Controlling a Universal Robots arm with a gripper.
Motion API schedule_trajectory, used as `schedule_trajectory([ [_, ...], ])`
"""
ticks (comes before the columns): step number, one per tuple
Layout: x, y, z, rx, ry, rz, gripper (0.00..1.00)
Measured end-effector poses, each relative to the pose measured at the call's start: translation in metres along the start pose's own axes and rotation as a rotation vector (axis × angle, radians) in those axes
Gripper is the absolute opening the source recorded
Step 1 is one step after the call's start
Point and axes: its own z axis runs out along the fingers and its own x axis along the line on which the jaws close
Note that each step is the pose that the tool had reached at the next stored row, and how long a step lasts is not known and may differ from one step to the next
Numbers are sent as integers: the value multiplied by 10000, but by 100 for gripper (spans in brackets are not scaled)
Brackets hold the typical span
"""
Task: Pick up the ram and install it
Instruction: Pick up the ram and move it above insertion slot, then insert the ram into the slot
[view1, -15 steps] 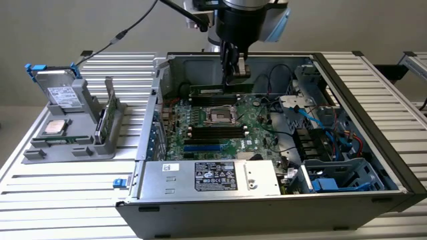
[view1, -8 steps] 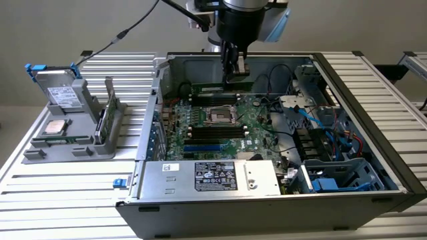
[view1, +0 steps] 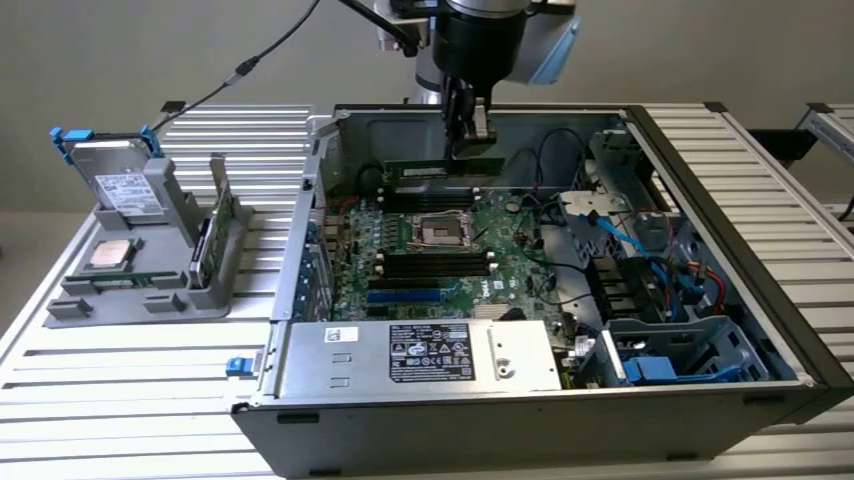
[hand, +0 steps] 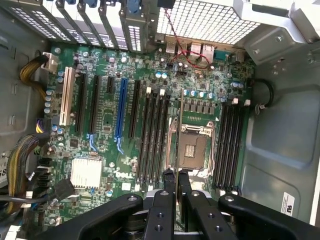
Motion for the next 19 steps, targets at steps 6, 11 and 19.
schedule_trajectory([
  [6,-26,-4,4,0,13,16,14],
  [11,-26,-4,4,0,13,16,14],
  [19,-24,-4,31,-1,14,17,14],
])
